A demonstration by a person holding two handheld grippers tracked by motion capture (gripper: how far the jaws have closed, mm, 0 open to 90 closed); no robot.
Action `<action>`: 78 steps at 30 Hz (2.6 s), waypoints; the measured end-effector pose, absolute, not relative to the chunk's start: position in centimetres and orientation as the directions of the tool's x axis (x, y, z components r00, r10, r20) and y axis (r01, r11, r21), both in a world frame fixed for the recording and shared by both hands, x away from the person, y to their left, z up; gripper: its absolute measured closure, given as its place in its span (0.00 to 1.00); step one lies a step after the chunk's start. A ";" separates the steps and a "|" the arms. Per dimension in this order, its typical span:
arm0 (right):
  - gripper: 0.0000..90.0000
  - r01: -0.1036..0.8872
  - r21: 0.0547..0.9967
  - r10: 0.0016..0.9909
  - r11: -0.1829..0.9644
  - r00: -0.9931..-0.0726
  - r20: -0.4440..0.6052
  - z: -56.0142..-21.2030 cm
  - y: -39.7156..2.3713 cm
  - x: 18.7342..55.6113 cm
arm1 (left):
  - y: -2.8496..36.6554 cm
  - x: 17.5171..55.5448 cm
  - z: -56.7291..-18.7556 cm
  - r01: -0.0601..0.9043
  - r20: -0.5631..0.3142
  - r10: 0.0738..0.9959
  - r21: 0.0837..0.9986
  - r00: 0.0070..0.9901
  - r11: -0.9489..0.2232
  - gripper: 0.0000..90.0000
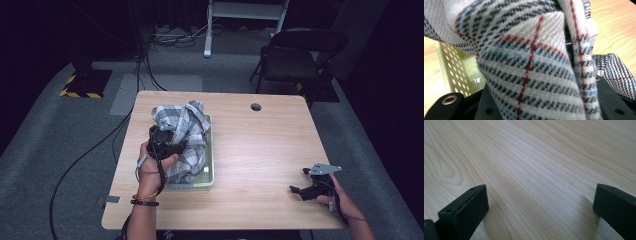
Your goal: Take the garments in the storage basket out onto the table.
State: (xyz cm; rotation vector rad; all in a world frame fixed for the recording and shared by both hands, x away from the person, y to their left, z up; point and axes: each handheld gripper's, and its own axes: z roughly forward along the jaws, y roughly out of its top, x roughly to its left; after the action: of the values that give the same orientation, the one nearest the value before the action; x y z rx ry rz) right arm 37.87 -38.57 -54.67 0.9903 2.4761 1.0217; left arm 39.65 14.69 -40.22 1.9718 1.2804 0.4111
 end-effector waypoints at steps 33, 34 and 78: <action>0.00 0.488 0.706 0.690 0.514 -0.724 -0.001 -54.7 -38.6 37.9 | 8.2 38.6 -37.1 0.566 -0.076 0.807 0.751 0.585 -0.340 0.62; 0.00 0.488 0.706 0.690 0.514 -0.724 -0.001 -54.7 -38.6 37.9 | 8.0 38.6 -37.0 0.563 -0.076 0.803 0.752 0.591 -0.343 0.62; 0.00 0.488 0.706 0.690 0.514 -0.724 -0.001 -54.7 -38.6 37.9 | -2.4 40.5 -38.3 0.515 -0.060 0.687 0.710 0.724 -0.481 0.61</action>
State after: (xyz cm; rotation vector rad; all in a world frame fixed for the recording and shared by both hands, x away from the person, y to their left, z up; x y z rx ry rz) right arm 37.88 -38.56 -54.67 0.9898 2.4766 1.0226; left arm 40.48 -2.43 -38.25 2.1894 0.9054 0.3007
